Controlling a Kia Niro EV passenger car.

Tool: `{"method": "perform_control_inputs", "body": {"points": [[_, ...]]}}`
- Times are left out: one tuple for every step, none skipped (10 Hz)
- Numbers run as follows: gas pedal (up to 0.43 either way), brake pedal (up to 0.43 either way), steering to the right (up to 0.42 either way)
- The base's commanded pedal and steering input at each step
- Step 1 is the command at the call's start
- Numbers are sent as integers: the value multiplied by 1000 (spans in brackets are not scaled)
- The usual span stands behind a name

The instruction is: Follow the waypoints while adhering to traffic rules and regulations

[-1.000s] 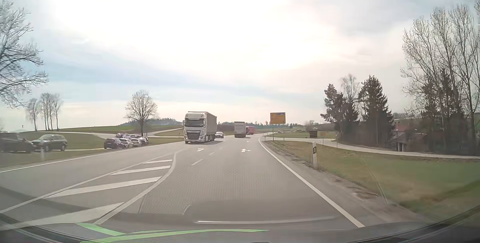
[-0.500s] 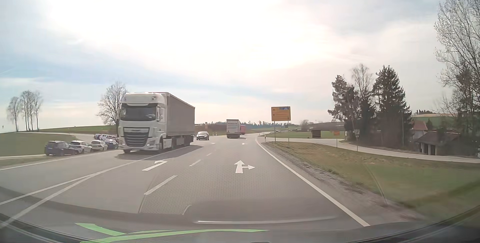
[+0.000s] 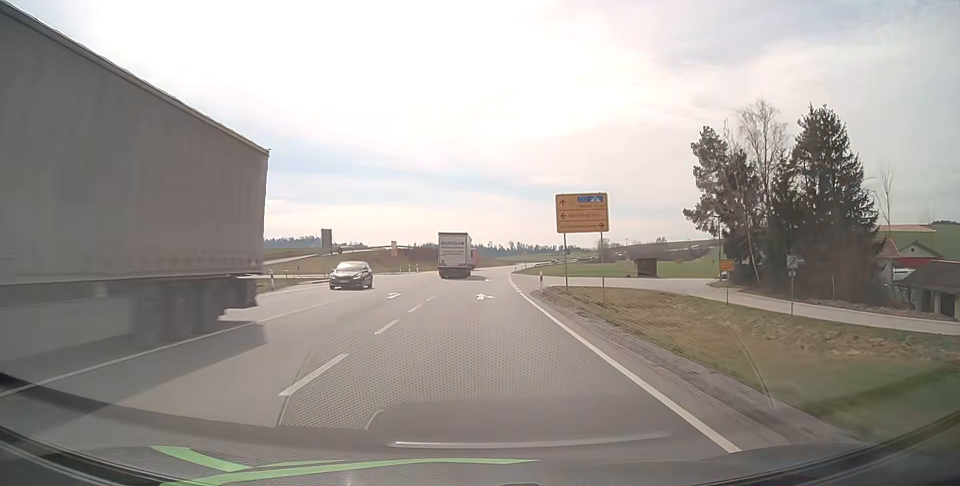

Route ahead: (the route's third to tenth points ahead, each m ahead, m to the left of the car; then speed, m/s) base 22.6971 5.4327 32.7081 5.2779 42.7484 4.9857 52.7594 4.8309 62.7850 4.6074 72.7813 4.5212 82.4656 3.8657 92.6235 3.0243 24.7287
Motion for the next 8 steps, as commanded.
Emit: {"method": "perform_control_inputs", "body": {"points": [[118, 0, 6], [118, 0, 6], [118, 0, 6], [118, 0, 6], [118, 0, 5], [118, 0, 5], [118, 0, 5], [118, 0, 5]]}}
